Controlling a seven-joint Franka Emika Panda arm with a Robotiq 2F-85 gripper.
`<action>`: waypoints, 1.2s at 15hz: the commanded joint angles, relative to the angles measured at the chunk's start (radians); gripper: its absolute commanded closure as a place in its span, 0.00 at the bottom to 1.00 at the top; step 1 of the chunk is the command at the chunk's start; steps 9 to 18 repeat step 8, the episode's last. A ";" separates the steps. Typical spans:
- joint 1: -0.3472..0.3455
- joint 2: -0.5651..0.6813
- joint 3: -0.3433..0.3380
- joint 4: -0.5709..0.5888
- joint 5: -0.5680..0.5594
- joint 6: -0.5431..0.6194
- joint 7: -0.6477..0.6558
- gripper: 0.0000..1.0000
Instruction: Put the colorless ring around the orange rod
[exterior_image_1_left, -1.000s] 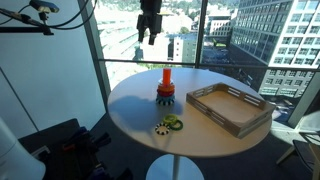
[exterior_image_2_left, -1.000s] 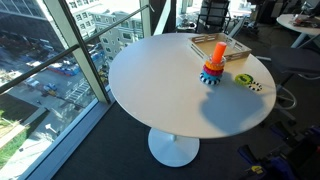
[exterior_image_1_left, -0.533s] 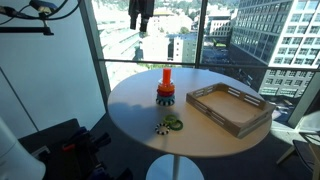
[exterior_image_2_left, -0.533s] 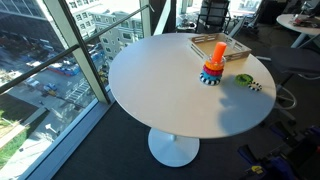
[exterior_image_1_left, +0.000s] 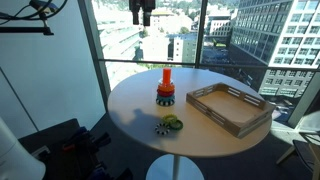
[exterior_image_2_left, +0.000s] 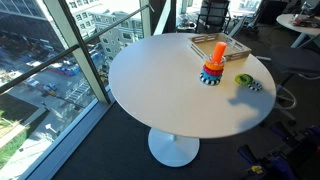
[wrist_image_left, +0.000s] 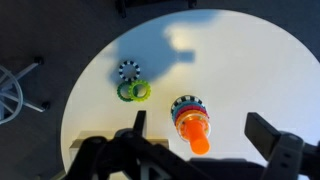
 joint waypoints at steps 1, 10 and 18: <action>-0.005 -0.003 0.002 -0.003 0.000 0.001 -0.002 0.00; -0.003 0.004 0.003 -0.003 0.000 0.001 -0.002 0.00; -0.003 0.004 0.003 -0.003 0.000 0.001 -0.002 0.00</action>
